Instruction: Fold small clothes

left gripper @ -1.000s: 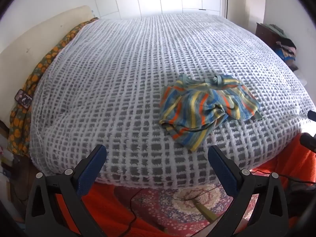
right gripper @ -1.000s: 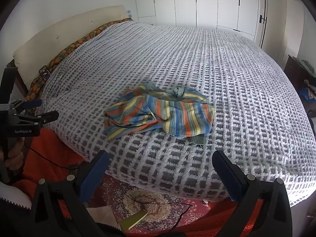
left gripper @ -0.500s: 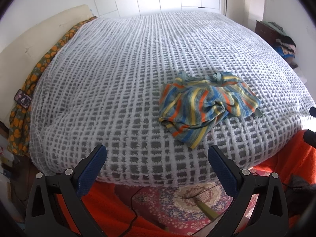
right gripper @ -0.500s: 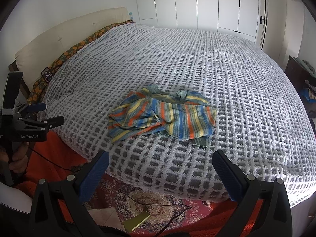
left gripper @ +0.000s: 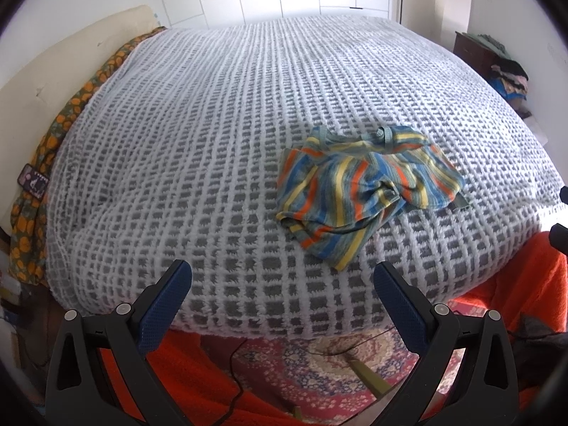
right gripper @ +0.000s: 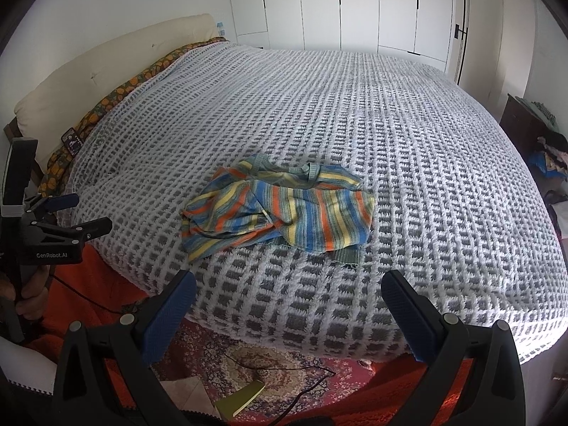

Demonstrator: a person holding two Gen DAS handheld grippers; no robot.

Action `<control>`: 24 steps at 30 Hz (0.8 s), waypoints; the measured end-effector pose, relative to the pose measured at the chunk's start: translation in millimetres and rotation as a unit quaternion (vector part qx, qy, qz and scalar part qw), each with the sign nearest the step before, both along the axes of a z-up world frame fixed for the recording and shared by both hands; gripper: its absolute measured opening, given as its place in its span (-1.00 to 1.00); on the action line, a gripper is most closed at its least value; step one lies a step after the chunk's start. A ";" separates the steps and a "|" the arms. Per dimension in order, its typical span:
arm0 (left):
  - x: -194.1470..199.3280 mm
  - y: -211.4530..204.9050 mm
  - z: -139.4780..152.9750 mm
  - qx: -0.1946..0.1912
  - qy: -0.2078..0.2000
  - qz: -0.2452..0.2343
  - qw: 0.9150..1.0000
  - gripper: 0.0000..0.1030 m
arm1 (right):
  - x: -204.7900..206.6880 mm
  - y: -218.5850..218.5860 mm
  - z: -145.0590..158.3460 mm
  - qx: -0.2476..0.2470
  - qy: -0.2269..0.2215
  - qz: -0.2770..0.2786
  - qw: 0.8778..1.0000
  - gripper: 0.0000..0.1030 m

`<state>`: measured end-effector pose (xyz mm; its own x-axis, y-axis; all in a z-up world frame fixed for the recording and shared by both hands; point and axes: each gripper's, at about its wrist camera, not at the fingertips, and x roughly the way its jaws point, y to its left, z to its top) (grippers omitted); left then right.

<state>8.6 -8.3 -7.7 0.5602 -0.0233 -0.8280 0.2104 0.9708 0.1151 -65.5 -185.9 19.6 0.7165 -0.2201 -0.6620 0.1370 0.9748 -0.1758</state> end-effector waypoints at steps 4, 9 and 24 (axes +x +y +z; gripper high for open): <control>1.9 -1.3 -1.3 0.007 0.005 0.002 1.000 0.99 | 2.3 -0.2 -3.6 0.002 0.003 0.001 1.000 1.00; 2.5 1.5 -2.1 0.009 0.009 0.009 1.000 0.99 | 3.4 -3.4 -5.9 0.008 0.005 -0.001 1.000 1.00; 4.7 0.9 -9.0 0.010 0.023 0.010 1.000 0.99 | 3.9 -4.9 -11.9 0.015 0.011 -0.001 1.000 1.00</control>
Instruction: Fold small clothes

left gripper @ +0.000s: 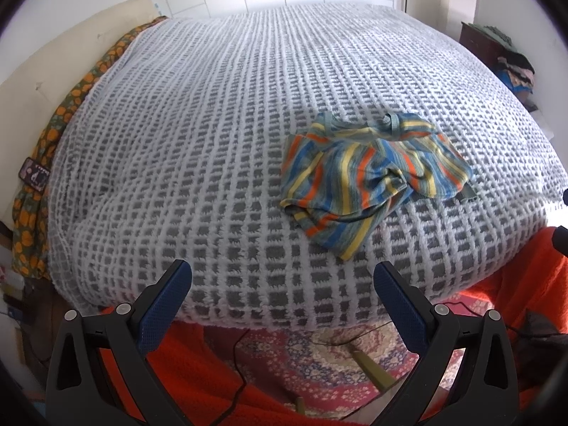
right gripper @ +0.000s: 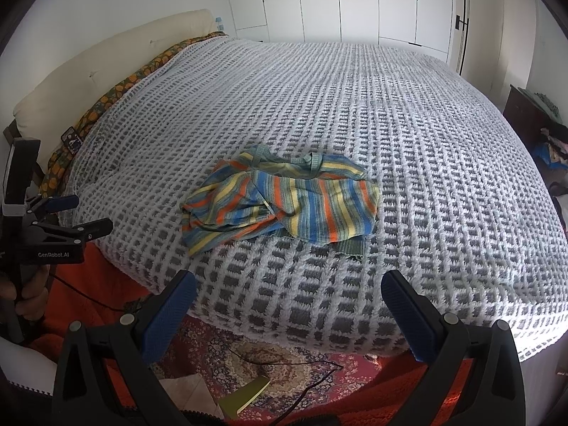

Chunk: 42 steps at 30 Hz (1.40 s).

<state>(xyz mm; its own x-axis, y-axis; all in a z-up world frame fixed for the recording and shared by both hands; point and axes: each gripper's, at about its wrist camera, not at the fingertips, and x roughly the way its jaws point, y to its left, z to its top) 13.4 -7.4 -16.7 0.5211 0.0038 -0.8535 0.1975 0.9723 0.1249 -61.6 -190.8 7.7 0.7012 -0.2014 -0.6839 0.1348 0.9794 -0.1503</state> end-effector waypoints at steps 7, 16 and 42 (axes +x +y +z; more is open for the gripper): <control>4.5 0.2 0.8 -0.035 0.013 -0.008 0.999 0.99 | 7.2 2.1 -2.6 0.007 0.008 0.020 1.000 1.00; 10.4 7.1 -1.6 -0.028 0.012 0.005 1.000 0.99 | 143.2 -82.2 6.9 0.011 0.042 0.121 0.992 0.99; 28.7 29.4 -39.5 0.000 0.066 0.051 0.996 0.99 | 276.2 -132.2 -7.1 0.039 0.160 0.254 0.953 -0.86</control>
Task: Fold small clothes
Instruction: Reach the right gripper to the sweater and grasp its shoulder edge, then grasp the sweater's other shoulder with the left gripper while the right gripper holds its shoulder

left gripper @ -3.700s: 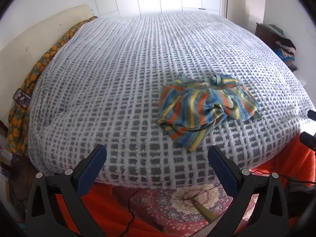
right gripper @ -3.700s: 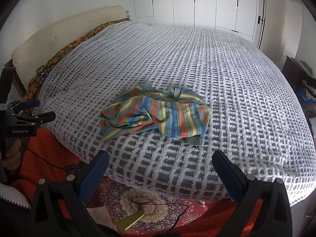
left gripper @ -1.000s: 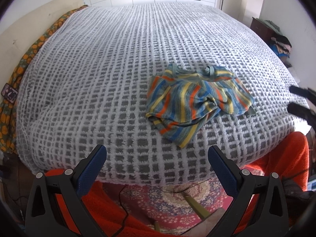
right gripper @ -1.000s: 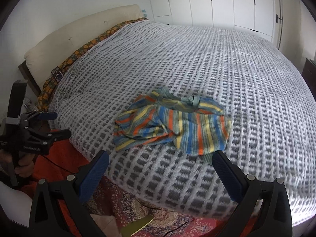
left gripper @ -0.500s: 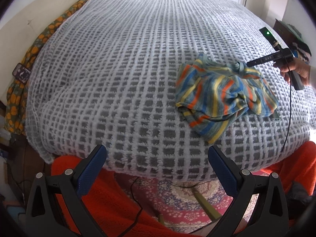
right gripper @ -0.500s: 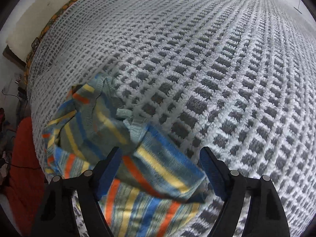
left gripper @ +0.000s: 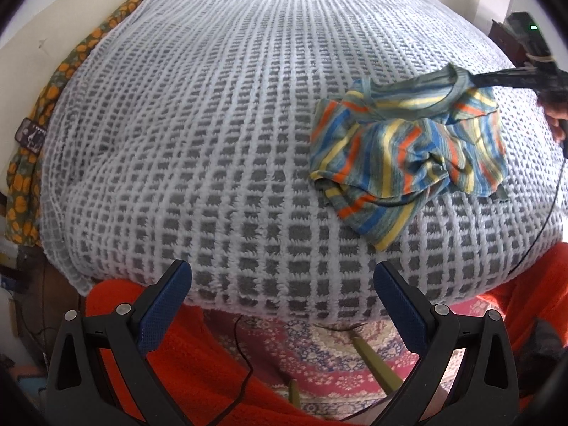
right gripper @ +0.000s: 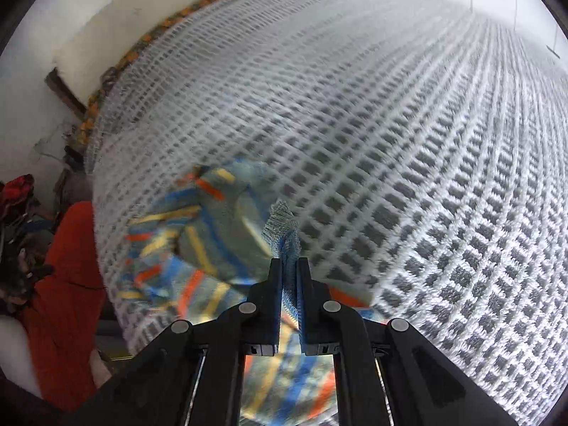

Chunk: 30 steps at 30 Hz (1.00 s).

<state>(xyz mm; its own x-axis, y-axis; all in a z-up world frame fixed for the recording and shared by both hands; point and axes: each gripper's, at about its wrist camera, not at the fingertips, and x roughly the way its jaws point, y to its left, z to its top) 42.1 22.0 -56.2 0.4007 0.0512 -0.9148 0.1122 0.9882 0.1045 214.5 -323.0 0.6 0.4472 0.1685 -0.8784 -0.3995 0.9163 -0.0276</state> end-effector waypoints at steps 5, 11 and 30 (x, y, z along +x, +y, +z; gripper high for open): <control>7.5 6.3 -20.5 -0.004 0.006 -0.006 1.000 0.99 | -116.9 62.6 5.9 -0.003 -0.031 0.071 0.997 -0.87; 30.7 -11.6 -56.8 0.014 0.023 -0.126 0.992 0.96 | -193.1 37.3 -29.9 0.016 -0.072 -0.059 0.995 -0.87; 226.0 -184.5 -25.0 -0.065 0.123 -0.496 0.857 0.85 | -258.0 44.3 -62.2 0.015 -0.093 -0.121 0.988 -0.87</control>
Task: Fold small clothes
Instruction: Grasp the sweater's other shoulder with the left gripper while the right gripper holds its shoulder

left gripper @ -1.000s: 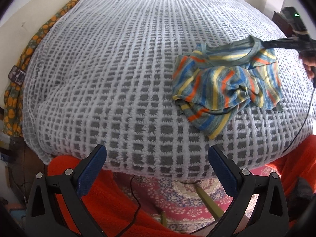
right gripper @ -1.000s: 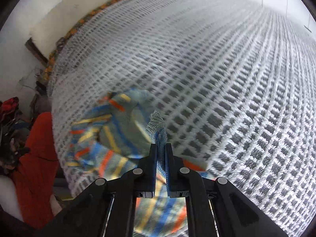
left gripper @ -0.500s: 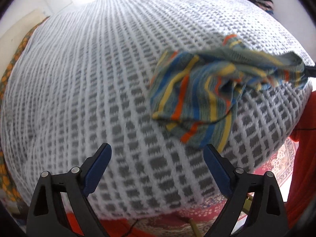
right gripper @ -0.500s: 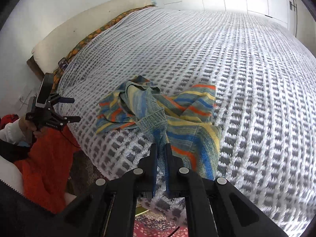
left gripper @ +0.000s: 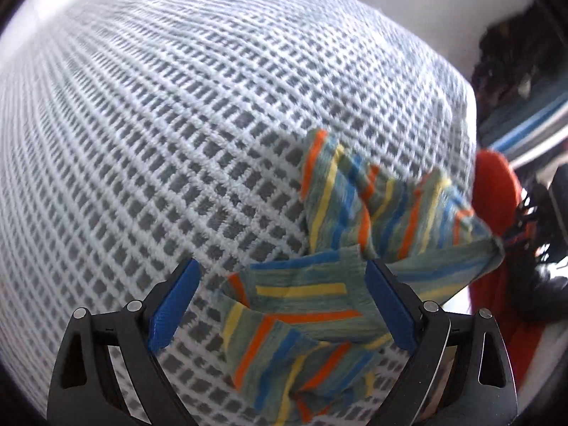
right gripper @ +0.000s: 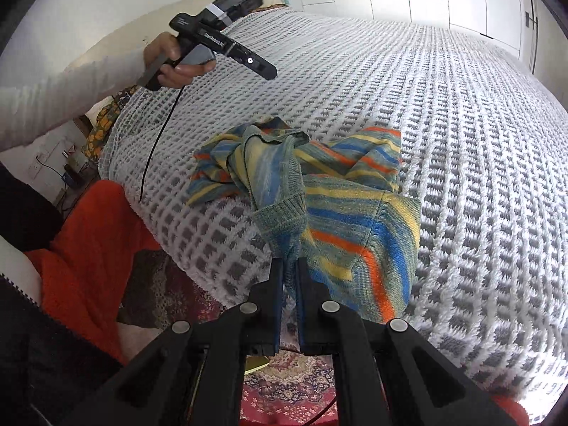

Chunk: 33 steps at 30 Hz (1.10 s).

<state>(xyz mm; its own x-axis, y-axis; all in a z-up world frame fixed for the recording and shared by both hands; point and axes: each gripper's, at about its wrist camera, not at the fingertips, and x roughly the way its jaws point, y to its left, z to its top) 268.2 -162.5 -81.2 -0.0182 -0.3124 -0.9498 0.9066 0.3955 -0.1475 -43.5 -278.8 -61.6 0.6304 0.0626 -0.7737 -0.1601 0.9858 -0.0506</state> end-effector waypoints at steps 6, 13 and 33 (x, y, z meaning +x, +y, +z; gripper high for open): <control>-23.4 -35.0 -52.3 0.079 -0.008 -0.134 0.988 0.69 | -9.8 -4.2 -6.8 0.006 0.004 -0.023 1.000 -0.87; -11.0 -38.1 -102.6 0.102 0.033 -0.159 0.981 0.50 | -13.4 -13.2 -4.1 0.011 0.004 -0.055 0.998 -0.90; -22.7 148.7 -4.2 -0.008 -0.029 0.033 0.999 -0.88 | 12.4 -14.4 -12.1 -0.026 0.078 -0.004 0.997 -0.62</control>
